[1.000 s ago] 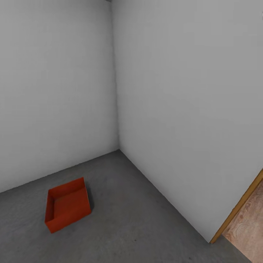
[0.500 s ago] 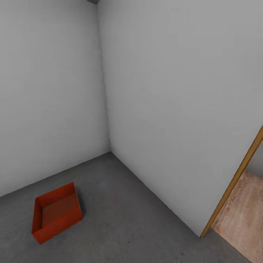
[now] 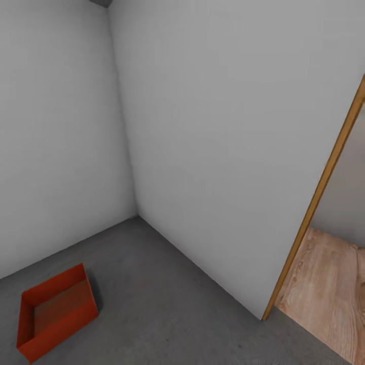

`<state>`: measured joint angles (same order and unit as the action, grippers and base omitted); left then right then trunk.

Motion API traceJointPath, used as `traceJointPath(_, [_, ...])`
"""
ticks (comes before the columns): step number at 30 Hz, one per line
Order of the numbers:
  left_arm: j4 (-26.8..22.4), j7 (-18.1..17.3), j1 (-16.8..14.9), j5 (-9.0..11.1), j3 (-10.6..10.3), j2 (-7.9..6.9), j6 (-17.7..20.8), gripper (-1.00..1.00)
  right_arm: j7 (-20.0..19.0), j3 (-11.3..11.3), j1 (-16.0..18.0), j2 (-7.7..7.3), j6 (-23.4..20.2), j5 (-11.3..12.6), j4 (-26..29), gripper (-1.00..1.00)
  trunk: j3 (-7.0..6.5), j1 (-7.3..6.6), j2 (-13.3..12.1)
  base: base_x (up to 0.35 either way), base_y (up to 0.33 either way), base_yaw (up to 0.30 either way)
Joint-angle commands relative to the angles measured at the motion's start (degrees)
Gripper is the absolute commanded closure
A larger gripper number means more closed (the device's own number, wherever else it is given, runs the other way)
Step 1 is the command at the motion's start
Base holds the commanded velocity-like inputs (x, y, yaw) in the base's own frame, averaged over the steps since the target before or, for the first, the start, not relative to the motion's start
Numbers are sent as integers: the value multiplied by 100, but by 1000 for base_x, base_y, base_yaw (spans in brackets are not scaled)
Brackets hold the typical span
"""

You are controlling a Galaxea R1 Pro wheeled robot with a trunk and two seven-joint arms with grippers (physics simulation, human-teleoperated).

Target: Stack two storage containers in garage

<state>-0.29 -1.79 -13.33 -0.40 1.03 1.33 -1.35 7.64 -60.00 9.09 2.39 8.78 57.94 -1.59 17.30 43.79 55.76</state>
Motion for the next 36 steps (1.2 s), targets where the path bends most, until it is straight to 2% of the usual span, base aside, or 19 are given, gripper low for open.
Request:
traceJointPath(1, [2,-14,-2,-4,11,-1,-14,-100,1,-46,5,7,19,42,-17,-100,1,0,4,0,0,-246])
traceJointPath(36, [2,-14,-2,2,11,-1,-14,-100,1,-46,5,2,19,42,-17,-100,-178,0,4,0,0,-246])
